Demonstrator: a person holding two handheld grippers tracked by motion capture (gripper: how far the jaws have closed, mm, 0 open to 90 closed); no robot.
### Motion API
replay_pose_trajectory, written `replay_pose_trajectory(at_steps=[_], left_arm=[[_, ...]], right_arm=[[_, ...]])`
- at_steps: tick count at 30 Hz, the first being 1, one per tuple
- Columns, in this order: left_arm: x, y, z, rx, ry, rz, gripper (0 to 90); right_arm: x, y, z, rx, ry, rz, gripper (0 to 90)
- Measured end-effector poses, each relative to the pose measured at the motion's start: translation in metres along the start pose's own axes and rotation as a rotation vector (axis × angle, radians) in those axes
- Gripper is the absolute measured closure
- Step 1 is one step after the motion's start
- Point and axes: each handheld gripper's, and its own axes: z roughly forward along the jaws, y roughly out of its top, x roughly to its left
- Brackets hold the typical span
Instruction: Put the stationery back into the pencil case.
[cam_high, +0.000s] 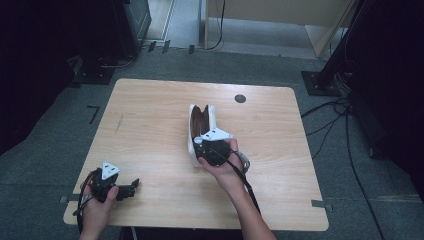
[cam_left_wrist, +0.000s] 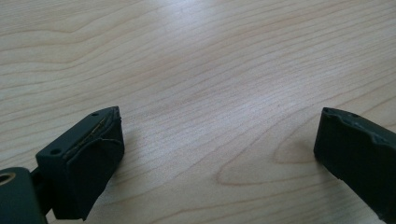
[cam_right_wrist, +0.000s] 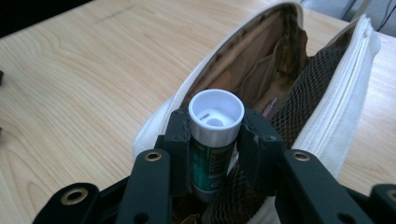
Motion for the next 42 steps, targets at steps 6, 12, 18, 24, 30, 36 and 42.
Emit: replay_pose_trajectory(at_steps=[6,12,18,24,30,36,42], left_arm=[[0.0,0.0,0.0,-0.001,0.0,-0.001,1.9],[0.0,0.0,0.0,0.0,0.0,-0.001,1.9],[0.0,0.0,0.0,0.001,0.0,0.0,1.9],[0.0,0.0,0.0,0.0,0.0,0.0,1.9],[0.0,0.0,0.0,0.0,-0.001,-0.003,1.9],[0.0,0.0,0.0,0.0,0.0,-0.001,1.9],[0.0,0.0,0.0,0.002,0.0,0.005,1.9]], right_arm=[[0.001,-0.002,0.004,-0.001,-0.013,0.006,65.9],[0.0,-0.002,0.005,-0.014,-0.009,-0.005,65.1],[-0.003,-0.002,0.007,-0.032,-0.018,0.009,64.7],[-0.002,0.001,0.013,-0.037,-0.071,0.019,64.8],[0.005,0.0,0.017,-0.053,-0.15,-0.006,61.9],[0.003,0.001,0.023,-0.031,-0.204,-0.023,61.3],[0.001,-0.001,0.026,-0.03,-0.196,-0.008,62.9]])
